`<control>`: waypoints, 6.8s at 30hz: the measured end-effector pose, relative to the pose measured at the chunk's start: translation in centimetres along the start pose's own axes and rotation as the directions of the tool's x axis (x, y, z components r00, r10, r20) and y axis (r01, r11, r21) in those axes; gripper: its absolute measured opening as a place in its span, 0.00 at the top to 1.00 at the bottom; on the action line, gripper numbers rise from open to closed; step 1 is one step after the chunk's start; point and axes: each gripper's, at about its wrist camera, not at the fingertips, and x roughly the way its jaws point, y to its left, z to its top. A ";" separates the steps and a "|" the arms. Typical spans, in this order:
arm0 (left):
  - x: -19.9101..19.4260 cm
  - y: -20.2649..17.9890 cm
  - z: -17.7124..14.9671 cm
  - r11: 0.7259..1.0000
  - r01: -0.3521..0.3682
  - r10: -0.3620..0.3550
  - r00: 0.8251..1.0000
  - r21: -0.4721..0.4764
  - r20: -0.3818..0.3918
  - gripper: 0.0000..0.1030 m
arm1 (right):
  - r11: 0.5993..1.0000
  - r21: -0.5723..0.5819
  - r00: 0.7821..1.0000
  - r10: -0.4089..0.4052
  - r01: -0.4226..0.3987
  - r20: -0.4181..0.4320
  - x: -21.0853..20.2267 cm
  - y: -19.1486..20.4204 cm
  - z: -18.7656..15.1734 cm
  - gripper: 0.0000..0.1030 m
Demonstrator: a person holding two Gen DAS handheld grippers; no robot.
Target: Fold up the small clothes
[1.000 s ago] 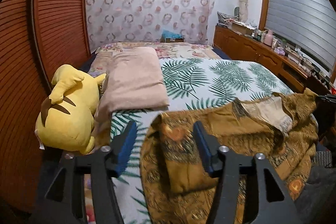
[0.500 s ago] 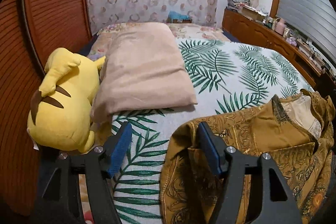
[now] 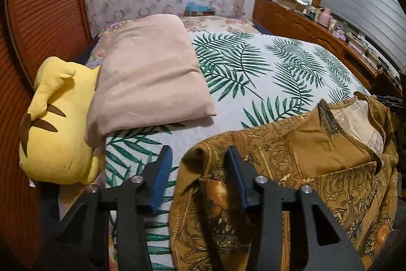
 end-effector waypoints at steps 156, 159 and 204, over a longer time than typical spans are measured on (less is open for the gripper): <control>3.4 -1.3 4.9 1.000 0.004 -0.004 1.000 0.028 0.007 0.94 | 1.000 -0.025 1.000 0.011 -0.011 -0.003 3.1 3.8 6.0 0.95; 2.3 -1.4 5.1 1.000 0.013 -0.014 0.999 0.024 0.035 0.98 | 1.000 0.003 0.999 0.030 -0.030 0.041 1.6 3.4 6.2 0.97; -6.5 -0.7 -1.1 0.996 -0.050 0.065 0.978 -0.080 0.200 0.39 | 0.998 -0.040 0.992 -0.045 0.050 0.117 -9.6 6.8 0.7 0.49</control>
